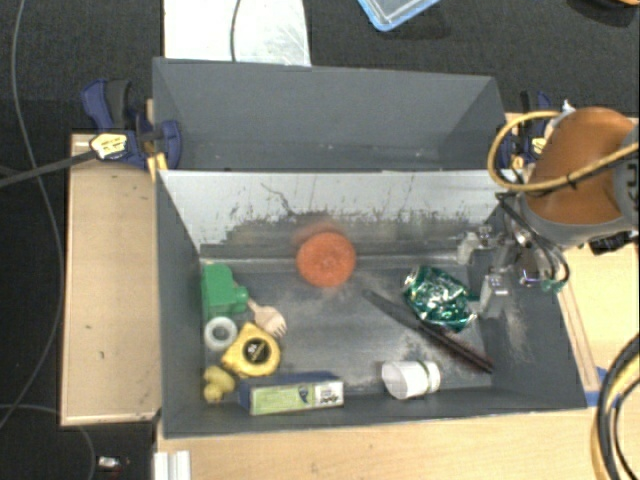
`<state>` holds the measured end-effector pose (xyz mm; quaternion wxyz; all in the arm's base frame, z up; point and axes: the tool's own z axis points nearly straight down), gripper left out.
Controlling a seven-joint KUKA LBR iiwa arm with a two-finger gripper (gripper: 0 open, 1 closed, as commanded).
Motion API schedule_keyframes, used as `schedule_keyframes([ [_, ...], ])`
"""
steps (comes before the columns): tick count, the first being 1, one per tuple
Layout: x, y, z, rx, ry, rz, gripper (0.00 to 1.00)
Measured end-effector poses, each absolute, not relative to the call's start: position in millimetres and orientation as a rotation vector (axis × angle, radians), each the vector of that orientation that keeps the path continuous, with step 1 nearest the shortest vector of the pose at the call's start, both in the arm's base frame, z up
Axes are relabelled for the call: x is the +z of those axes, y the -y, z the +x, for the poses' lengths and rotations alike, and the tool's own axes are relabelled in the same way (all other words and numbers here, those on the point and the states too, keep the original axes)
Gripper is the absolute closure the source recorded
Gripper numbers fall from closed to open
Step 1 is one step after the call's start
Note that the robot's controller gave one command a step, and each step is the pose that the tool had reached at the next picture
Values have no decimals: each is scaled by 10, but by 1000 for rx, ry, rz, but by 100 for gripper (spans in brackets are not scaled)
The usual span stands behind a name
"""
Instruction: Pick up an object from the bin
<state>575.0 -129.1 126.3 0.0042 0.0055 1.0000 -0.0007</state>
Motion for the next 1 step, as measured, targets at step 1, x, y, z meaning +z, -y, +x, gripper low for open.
schedule_keyframes([
  [1, 1665, 1252, 5748, -2, -3135, -114, 0],
])
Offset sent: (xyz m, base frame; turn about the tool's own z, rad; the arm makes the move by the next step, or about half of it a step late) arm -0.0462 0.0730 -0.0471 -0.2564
